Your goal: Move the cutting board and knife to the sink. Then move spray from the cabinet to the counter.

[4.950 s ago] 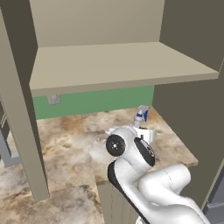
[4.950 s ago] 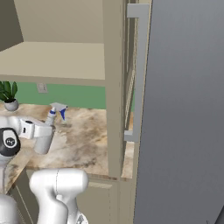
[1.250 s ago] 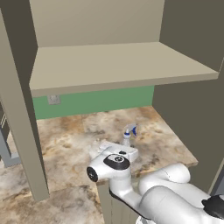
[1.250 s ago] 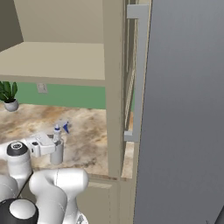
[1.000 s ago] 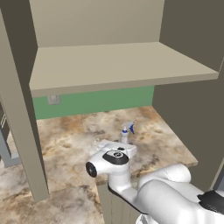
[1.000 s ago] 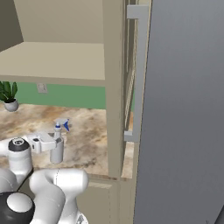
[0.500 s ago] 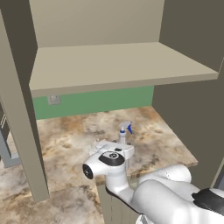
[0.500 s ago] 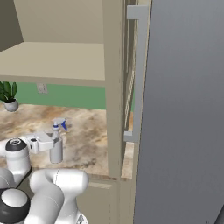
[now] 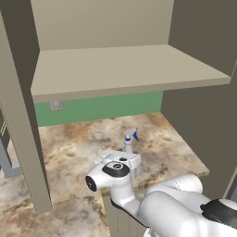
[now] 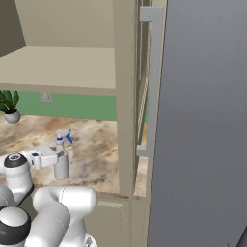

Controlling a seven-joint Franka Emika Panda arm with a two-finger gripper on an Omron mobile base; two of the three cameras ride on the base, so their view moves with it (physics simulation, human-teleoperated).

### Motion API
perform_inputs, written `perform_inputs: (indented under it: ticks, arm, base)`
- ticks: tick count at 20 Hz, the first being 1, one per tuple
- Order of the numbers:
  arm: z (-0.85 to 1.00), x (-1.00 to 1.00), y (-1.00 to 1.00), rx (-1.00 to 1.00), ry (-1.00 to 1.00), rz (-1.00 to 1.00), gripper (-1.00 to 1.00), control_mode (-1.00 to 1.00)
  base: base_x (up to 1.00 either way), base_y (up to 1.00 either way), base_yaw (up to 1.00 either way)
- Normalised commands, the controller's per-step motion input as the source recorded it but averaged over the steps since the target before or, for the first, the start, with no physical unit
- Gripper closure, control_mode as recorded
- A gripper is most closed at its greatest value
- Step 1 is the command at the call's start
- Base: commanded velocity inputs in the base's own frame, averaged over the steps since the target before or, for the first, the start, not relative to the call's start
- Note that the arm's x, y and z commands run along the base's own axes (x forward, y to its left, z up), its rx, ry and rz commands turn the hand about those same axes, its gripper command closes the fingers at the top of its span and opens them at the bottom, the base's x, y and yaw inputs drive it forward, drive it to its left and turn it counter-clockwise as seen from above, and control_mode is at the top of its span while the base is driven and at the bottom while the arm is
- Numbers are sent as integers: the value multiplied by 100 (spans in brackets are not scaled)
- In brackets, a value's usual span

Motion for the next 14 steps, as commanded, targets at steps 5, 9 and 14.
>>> perform_inputs:
  ticks: [5,9,14]
  arm:
    - [-2,-3,-11,0,-3,0,-100,-100]
    - [-1,-16,-19,0,-4,0,-100,-100]
    - [-1,-11,-5,0,-6,0,-100,-100]
  base:
    - [0,0,0]
    - [0,0,0]
    - [0,0,0]
